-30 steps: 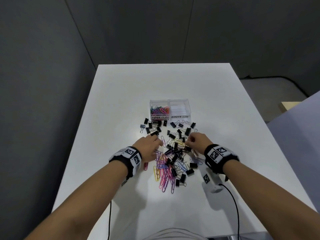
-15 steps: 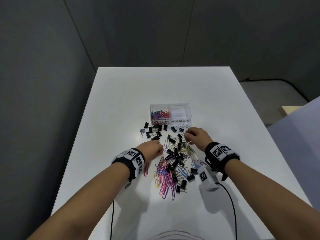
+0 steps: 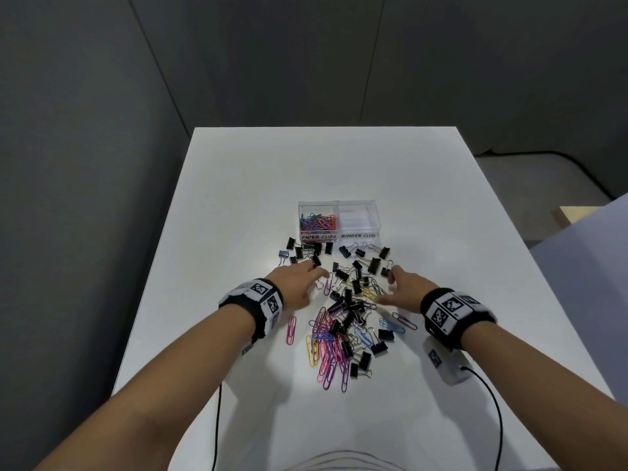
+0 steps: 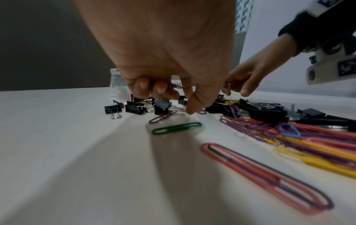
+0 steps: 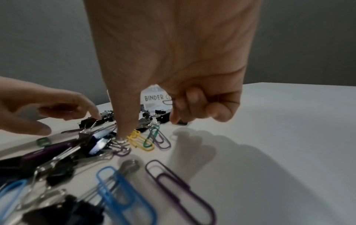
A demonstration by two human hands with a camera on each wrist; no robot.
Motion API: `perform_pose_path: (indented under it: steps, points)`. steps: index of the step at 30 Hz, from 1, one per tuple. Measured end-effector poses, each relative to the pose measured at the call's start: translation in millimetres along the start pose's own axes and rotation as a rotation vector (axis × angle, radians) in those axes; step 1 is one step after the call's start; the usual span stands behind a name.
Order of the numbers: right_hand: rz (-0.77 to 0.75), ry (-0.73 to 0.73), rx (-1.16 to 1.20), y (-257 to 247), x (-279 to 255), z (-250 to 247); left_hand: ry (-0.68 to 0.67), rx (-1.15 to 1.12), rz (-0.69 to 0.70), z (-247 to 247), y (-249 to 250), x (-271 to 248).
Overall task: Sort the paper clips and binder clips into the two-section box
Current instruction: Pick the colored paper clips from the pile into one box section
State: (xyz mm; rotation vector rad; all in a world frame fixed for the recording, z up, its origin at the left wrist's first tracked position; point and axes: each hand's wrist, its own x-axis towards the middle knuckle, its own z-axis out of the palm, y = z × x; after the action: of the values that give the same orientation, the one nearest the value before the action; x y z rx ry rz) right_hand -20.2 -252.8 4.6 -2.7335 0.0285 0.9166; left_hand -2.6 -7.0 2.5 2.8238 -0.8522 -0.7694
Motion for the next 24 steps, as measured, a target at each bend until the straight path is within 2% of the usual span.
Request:
perform_pose_path:
  steps: [2,7,15,19,24]
  points:
    - [-0.005,-0.021,-0.038,-1,1,6,-0.014,0.102,0.025,-2,2,7]
    - [-0.015,0.079,-0.018,-10,8,20,0.047,0.176,0.074,-7,11,17]
    - [-0.024,0.051,0.069,-19,14,22,0.056,0.297,0.105,-9,18,30]
    - [-0.050,0.053,0.047,-15,14,24,0.043,0.289,0.121,-8,16,32]
    - [-0.080,0.096,0.164,-11,10,14,0.153,0.118,0.122,-15,12,25]
